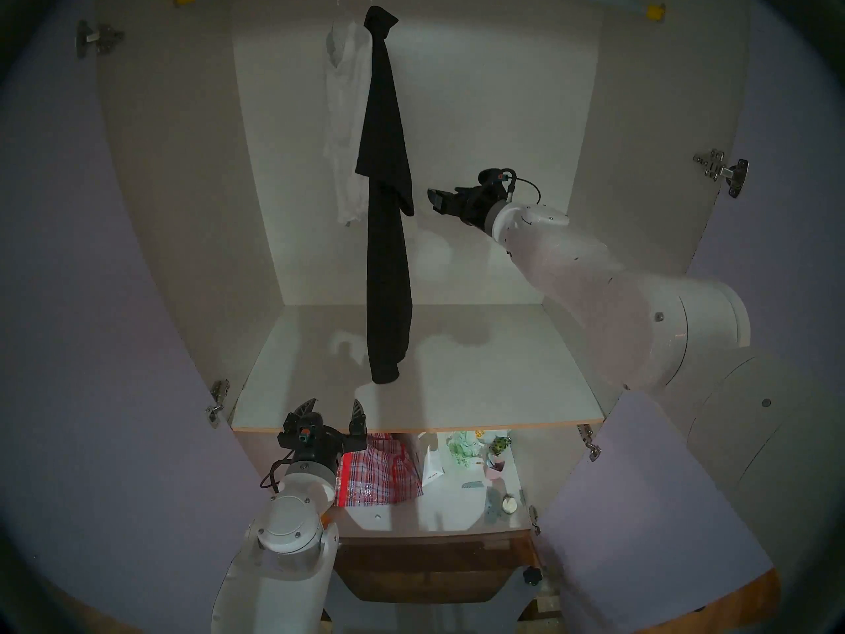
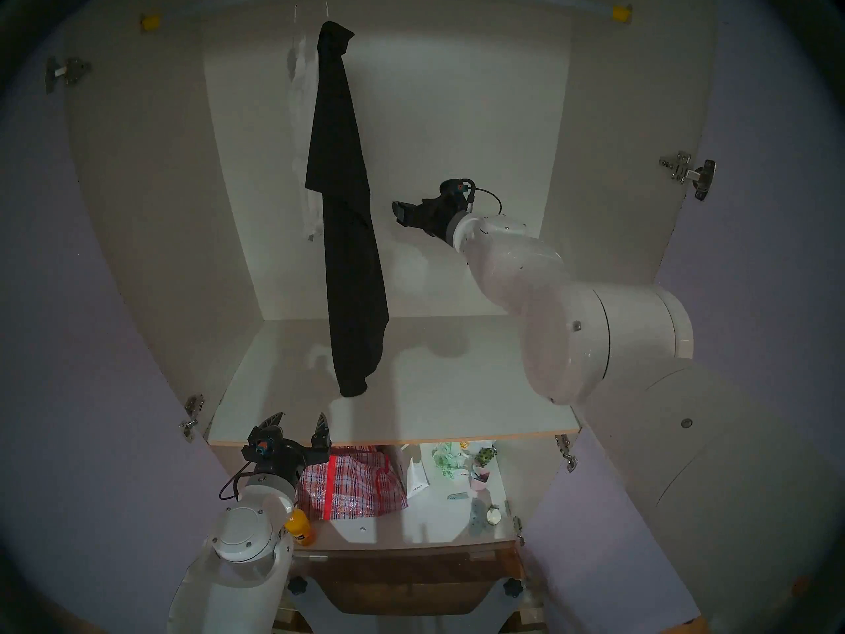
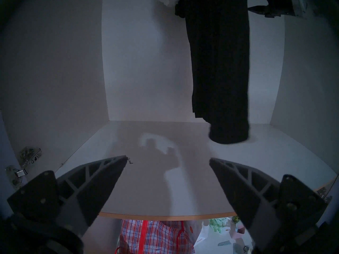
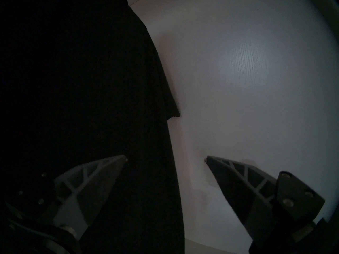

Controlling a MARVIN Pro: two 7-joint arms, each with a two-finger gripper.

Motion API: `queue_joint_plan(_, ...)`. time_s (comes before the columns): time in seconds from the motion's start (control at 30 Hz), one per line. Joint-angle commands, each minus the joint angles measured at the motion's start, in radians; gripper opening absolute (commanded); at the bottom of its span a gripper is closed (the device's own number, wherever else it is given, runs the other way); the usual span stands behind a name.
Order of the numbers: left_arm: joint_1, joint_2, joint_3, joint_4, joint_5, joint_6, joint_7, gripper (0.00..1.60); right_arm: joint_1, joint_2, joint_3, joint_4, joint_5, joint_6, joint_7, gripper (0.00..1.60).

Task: Move and arrange clothes and pants in the wardrobe

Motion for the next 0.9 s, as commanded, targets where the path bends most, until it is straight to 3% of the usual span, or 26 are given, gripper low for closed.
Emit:
queue_joint_plan(0.0,-0.005,0.005,0.002,-0.032,-0.006,-0.006,-0.011,1.6,-0.026,0.006,-0.008,-0.032,-0.014,-0.111,-0.076,1.6)
queue_joint_plan(0.2,-0.005,0.009,0.005,-0.032,-0.01,-0.006,-0.008,1.6,-0.086,0.002,0.011,-0.034,-0.012,-0.18,-0.272,1.6)
queue_joint_plan(0.33,-0.005,0.011,0.007,-0.032,-0.011,-0.006,-0.006,1.6,-0.129,0.014,0.036,-0.054,-0.004,-0.21,-0.279,1.6)
queue_joint_plan(0.63,-0.009,0.015,0.01,-0.026,-0.014,-0.007,0.001,1.6,-0.263,0.097,0.103,-0.095,0.02,-0.249,-0.155,1.6)
queue_joint_plan(0.87,-0.009,0.017,0.012,-0.025,-0.015,-0.007,0.002,1.6,-0.38,0.158,0.135,-0.133,0.043,-0.25,0.022,1.6)
